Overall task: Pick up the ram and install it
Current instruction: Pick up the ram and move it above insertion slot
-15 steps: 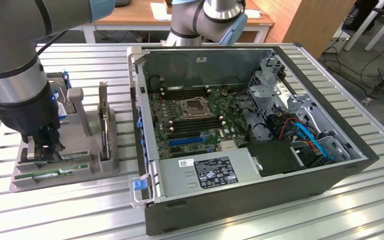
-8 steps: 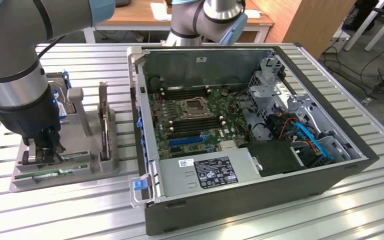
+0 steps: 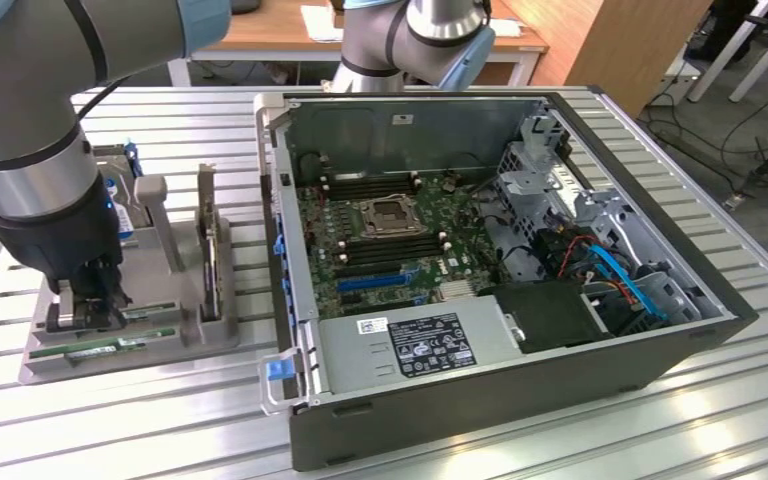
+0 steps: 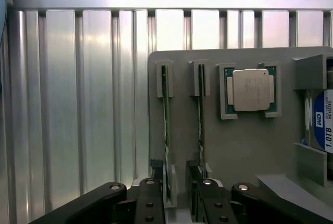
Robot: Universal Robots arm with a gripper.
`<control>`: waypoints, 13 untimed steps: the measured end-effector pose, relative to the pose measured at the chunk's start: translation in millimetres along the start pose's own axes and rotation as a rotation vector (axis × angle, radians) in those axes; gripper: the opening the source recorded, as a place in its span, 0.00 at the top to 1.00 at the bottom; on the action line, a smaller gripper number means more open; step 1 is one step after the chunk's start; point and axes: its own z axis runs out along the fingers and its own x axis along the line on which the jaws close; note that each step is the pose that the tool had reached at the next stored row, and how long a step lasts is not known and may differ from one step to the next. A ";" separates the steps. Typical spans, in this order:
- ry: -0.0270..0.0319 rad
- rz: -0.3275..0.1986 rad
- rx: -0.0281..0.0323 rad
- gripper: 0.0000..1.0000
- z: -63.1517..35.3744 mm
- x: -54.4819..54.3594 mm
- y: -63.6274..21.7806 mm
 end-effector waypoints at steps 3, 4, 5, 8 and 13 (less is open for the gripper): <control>0.0000 0.000 0.0000 0.69 2.8 0.0 -0.1; -0.0001 0.000 0.0000 0.69 3.8 0.0 -0.1; 0.0000 0.000 0.0000 0.69 4.6 0.1 -0.1; 0.0000 0.000 0.0000 0.69 7.3 0.1 -0.2; 0.0000 0.000 0.0000 0.69 11.7 0.2 -0.3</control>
